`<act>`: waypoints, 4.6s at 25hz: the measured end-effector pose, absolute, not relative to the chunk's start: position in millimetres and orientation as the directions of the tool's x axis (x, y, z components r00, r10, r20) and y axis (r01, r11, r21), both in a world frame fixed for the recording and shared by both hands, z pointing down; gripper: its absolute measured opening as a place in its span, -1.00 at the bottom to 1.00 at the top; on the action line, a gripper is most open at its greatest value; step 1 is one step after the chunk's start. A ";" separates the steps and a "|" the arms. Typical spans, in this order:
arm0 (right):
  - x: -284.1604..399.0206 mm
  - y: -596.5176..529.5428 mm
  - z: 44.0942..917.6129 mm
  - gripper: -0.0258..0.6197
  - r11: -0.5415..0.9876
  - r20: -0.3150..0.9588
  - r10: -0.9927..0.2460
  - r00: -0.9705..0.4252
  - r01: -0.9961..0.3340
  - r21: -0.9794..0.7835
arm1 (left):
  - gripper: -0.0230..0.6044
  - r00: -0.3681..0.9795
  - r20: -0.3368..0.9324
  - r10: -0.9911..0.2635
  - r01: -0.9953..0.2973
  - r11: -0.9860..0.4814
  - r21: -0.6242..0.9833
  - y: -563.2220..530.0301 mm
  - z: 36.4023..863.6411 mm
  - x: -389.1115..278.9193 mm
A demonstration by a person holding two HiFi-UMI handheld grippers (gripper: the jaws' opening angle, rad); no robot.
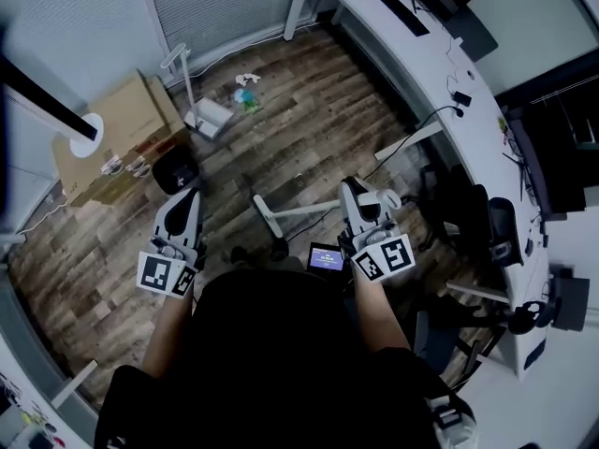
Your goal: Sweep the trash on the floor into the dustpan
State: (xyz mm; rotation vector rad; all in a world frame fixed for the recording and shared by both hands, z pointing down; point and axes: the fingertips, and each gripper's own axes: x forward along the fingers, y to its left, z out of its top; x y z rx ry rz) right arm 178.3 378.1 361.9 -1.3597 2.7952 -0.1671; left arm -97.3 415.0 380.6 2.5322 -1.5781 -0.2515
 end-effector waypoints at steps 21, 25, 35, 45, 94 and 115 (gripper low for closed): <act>271.1 360.3 357.9 -0.78 0.577 0.015 -0.816 -0.578 -0.816 -0.034 | -0.95 0.379 -0.021 -0.925 -0.913 -0.378 0.153 390.3 365.3 -22.7; 290.7 355.4 361.6 -0.78 0.579 0.009 -0.815 -0.580 -0.814 -0.046 | -0.95 0.378 -0.005 -0.926 -0.915 -0.374 0.152 384.8 366.0 -7.3; 332.0 351.7 385.0 -0.78 0.564 0.035 -0.821 -0.569 -0.820 -0.093 | -0.95 0.402 0.046 -0.915 -0.909 -0.392 0.143 375.2 374.9 27.8; 335.9 328.8 392.1 -0.78 0.572 0.045 -0.814 -0.579 -0.813 -0.108 | -0.95 0.386 0.068 -0.920 -0.916 -0.374 0.144 356.3 383.6 29.5; 266.6 -222.2 396.5 -0.78 0.601 0.119 -0.783 -0.611 -0.792 -0.110 | -0.95 0.262 0.054 -0.964 -0.919 -0.232 0.318 -104.9 431.2 -88.3; 179.2 -442.7 462.6 -0.77 0.848 0.209 -0.483 -0.850 -0.514 -0.129 | -0.94 -0.149 0.265 -0.953 -0.974 0.188 0.127 -161.8 447.5 -164.1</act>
